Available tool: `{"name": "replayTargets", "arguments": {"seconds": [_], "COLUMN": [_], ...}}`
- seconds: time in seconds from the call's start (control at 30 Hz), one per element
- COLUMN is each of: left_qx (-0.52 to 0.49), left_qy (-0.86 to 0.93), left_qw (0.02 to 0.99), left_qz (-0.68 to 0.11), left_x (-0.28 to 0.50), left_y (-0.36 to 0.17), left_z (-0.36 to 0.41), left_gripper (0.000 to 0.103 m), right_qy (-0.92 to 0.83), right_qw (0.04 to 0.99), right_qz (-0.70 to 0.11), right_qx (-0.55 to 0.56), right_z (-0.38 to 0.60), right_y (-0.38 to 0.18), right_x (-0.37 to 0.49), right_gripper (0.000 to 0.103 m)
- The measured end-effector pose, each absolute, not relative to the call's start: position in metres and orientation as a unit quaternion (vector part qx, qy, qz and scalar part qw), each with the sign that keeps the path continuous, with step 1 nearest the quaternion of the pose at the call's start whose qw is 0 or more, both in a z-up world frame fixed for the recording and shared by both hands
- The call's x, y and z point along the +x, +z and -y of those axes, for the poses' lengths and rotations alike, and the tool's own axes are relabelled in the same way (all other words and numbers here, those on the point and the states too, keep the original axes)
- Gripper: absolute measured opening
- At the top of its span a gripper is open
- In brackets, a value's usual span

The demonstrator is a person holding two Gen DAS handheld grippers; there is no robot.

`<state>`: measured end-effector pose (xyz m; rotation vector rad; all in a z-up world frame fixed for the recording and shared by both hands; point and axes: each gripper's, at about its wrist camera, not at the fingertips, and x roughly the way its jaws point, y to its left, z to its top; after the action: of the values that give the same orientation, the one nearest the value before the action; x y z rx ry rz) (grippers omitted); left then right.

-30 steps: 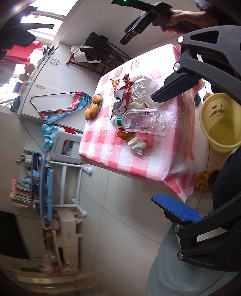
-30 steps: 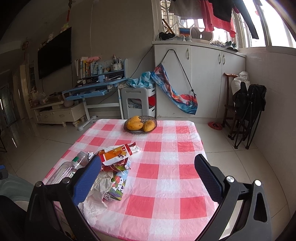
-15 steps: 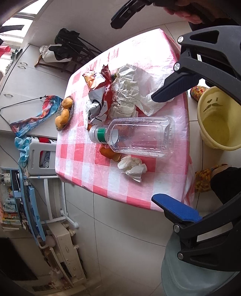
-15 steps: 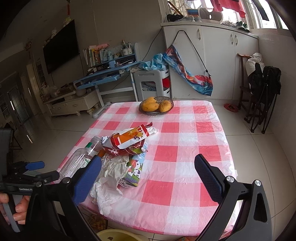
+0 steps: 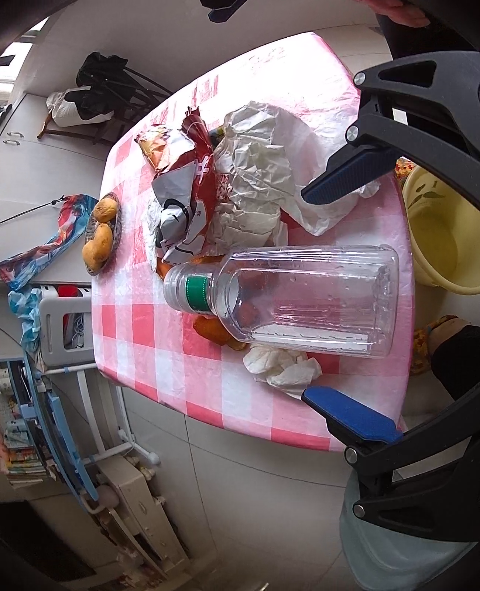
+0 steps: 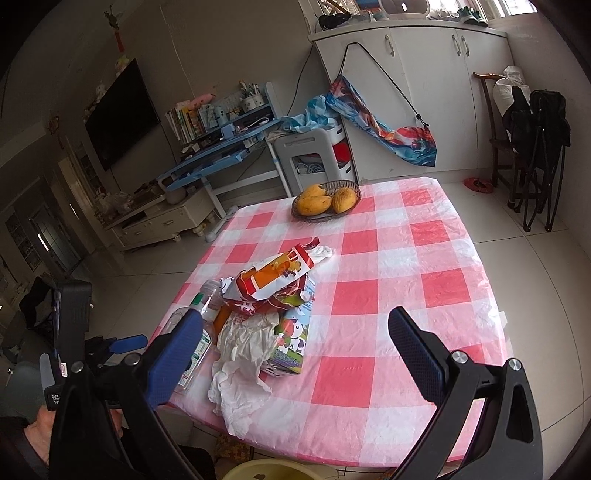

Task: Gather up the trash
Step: 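Move the left tool to the clear plastic bottle and close on it, then lift the bottle with the left tool while the right tool reaches for white tissue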

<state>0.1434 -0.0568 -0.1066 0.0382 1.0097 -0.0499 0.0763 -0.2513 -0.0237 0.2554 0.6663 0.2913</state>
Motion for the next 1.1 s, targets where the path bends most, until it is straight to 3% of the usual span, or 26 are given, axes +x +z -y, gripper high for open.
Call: {"name": "replayTargets", "arguments": {"seconds": [0.13,0.23,0.27,0.3,1.1], "left_qx": [0.024,0.026,0.025,0.019,-0.109], "left_qy": [-0.028,-0.028,-0.029,-0.034,0.006], "left_qw": [0.87,0.864,0.863,0.861,0.921], "left_qz": [-0.493,-0.501,-0.504,-0.507,-0.375], "left_x": [0.154,0.159,0.161,0.162,0.099], "left_y": [-0.114,-0.12,-0.121,-0.123,-0.055], "left_z": [0.062,0.064,0.063,0.062,-0.023], "left_gripper": [0.086,0.066,0.055,0.054,0.052], "right_qy": [0.147,0.149,0.149,0.15,0.144], "right_qw": [0.923,0.922,0.921,0.921,0.912], "right_qz": [-0.329,-0.332,-0.333,-0.334,-0.36], "right_qx": [0.133,0.134,0.134,0.134,0.132], "right_z": [0.251,0.25,0.249,0.249,0.232], "right_y": [-0.026,-0.028,-0.028,-0.029,-0.045], "right_x": [0.077,0.079,0.08,0.08,0.094], "right_gripper": [0.096,0.096,0.096,0.096,0.096]}}
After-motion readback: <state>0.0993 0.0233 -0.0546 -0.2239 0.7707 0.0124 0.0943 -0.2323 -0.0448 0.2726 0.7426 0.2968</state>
